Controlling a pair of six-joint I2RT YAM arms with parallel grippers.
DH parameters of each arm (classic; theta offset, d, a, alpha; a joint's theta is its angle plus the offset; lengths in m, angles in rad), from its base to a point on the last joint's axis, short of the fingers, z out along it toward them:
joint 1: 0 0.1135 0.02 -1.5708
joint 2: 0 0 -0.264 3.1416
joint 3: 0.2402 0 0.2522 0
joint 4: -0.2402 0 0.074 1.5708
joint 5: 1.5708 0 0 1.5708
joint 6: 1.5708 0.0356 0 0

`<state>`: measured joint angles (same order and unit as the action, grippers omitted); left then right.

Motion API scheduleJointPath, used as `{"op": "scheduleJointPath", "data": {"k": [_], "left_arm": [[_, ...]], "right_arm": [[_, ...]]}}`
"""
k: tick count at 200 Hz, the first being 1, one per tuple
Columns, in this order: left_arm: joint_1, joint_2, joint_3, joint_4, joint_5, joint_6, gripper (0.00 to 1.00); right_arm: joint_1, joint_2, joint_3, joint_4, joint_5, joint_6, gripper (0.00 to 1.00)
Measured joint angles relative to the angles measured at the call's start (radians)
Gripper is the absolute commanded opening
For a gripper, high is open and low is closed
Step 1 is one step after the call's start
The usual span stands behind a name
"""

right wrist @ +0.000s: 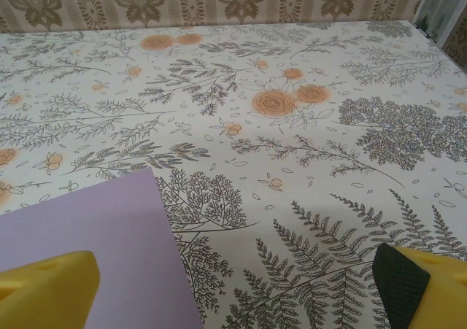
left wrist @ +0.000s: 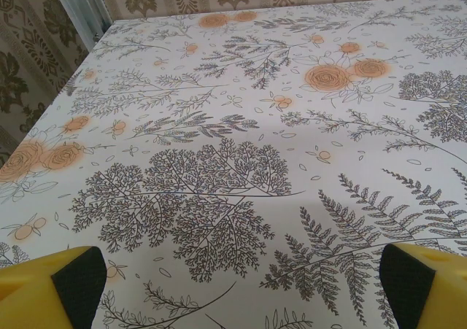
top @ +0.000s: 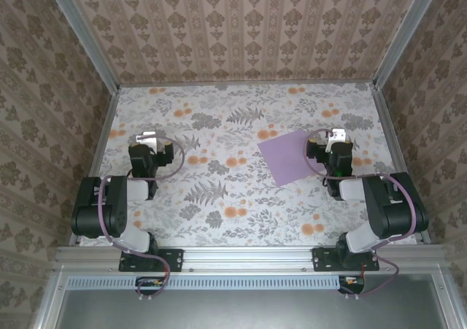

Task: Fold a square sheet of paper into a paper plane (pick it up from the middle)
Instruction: Move the square sheet of paper to the center of the table.

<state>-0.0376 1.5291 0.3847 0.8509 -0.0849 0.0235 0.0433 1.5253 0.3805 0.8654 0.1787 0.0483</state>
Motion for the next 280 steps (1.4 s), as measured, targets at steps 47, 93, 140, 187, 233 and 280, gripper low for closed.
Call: {"op": "scheduleJointPath", "data": {"k": [47, 93, 140, 187, 233, 280], "left_arm": [[0.0, 0.0, 0.0, 0.0, 0.002, 0.0, 1.0], [0.0, 0.0, 0.0, 0.0, 0.003, 0.0, 1.0], [0.006, 0.0, 0.0, 0.0, 0.008, 0.0, 1.0], [0.006, -0.02, 0.0, -0.022, 0.002, 0.0, 1.0], [-0.003, -0.235, 0.109, -0.328, -0.069, -0.054, 1.0], [-0.02, -0.327, 0.383, -0.779, -0.023, -0.288, 1.0]], "right_arm": [[0.0, 0.0, 0.0, 0.0, 0.0, 0.0, 1.0], [0.0, 0.0, 0.0, 0.0, 0.0, 0.0, 1.0], [0.0, 0.0, 0.0, 0.0, 0.0, 0.0, 1.0], [0.0, -0.037, 0.01, -0.071, 0.018, 0.005, 1.0], [0.0, -0.293, 0.282, -0.59, 0.121, 0.175, 1.0], [0.008, -0.32, 0.476, -0.97, -0.054, 0.418, 1.0]]}}
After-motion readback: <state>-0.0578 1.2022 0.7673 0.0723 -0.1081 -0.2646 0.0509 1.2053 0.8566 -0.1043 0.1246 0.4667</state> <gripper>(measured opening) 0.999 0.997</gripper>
